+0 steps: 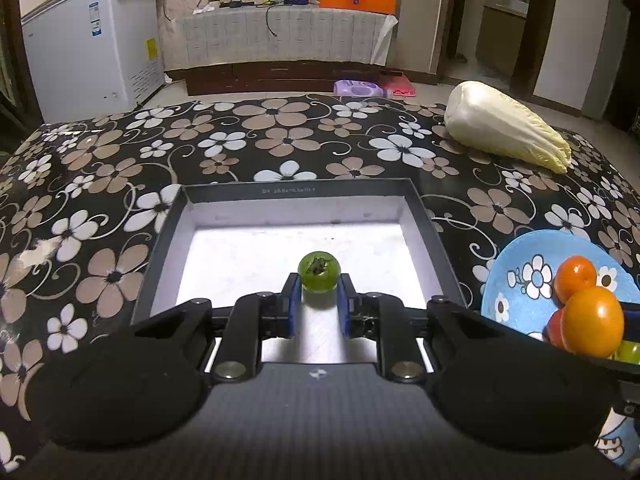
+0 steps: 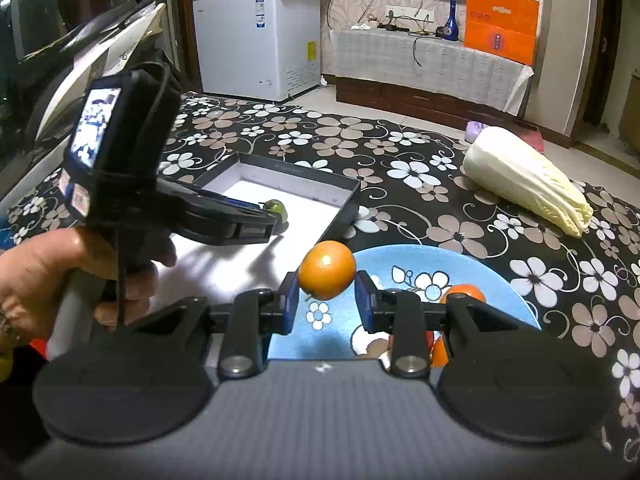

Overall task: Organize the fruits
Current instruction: 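Grasp the green lime with the left tool while the right tool holds the orange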

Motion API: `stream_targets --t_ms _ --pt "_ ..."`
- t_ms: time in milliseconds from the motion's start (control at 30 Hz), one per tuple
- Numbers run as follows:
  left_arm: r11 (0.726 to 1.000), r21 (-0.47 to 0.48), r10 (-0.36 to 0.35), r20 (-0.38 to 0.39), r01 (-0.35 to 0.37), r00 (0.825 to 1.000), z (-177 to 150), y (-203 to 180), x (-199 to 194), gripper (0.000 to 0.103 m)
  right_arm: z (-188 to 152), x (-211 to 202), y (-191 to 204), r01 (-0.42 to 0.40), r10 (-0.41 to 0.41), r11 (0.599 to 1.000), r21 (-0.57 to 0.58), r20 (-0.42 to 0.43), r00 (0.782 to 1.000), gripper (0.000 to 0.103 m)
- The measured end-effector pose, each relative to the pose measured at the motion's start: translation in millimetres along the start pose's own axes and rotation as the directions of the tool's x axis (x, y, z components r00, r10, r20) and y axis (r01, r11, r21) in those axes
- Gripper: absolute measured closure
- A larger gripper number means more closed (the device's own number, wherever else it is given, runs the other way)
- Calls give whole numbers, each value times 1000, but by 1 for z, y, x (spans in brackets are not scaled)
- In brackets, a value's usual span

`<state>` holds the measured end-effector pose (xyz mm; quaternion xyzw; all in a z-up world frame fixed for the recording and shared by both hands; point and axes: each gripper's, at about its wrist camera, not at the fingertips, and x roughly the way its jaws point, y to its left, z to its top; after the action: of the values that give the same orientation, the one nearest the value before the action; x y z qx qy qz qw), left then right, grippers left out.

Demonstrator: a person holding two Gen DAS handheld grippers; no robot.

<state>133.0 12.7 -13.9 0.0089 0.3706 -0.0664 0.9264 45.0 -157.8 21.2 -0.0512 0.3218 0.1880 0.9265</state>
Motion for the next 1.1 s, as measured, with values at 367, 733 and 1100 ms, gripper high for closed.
stream_targets --t_ms 367,733,1100 --pt "1000 1 20 20 -20 1000 -8 -3 -27 85 -4 -7 10 -9 9 1000 8 12 1000 70" --pt "999 8 -54 22 54 998 -13 11 -28 33 -12 -17 9 -16 15 999 34 13 1000 70" --pt "999 33 -1 -39 3 999 -2 13 15 52 -8 -24 -2 -50 49 998 27 35 998 70"
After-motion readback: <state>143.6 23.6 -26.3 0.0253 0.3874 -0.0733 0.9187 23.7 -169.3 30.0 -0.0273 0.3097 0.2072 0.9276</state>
